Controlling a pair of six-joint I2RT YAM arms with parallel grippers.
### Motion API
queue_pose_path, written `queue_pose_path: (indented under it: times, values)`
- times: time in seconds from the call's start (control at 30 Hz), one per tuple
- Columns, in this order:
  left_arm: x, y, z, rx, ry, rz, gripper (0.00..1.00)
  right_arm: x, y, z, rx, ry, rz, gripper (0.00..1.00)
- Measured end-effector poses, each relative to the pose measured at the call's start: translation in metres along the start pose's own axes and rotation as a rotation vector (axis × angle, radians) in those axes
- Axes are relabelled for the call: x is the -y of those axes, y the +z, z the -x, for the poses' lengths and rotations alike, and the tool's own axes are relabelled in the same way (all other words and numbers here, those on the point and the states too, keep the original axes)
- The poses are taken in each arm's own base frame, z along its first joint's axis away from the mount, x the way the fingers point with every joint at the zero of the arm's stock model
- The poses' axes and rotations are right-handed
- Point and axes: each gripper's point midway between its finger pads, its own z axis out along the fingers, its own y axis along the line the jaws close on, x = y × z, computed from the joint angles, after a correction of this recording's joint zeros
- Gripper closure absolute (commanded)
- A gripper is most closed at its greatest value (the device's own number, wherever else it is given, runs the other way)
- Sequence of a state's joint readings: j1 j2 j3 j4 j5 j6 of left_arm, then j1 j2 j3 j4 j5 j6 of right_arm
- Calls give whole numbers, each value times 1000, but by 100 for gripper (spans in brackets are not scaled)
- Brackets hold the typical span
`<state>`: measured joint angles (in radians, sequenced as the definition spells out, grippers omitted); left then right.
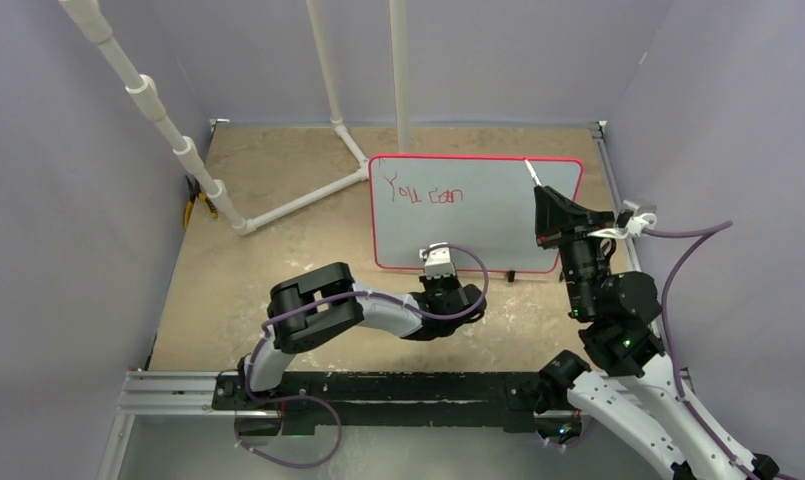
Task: Write a sentence on the whiteboard
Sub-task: Adjust the whiteboard stand at the center of the board.
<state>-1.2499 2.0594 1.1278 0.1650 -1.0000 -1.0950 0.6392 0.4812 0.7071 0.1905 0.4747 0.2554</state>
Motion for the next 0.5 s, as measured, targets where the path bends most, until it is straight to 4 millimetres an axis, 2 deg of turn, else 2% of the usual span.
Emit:
queue_pose_path:
  times: [0.33,0.37,0.43,0.5]
  values:
    - [-15,18,13,46,53,53,100,-5,3,-6,-29,-14,17,100]
    - [-17,20,14,48,58,57,96,-5,3,-7,-33,-16,19,100]
    - [-18,22,16,50,62,61,80,-5,3,-9,-42,-19,22,100]
    - [-18,23,17,48,73,60,69,-5,2,-13,-60,-24,27,100]
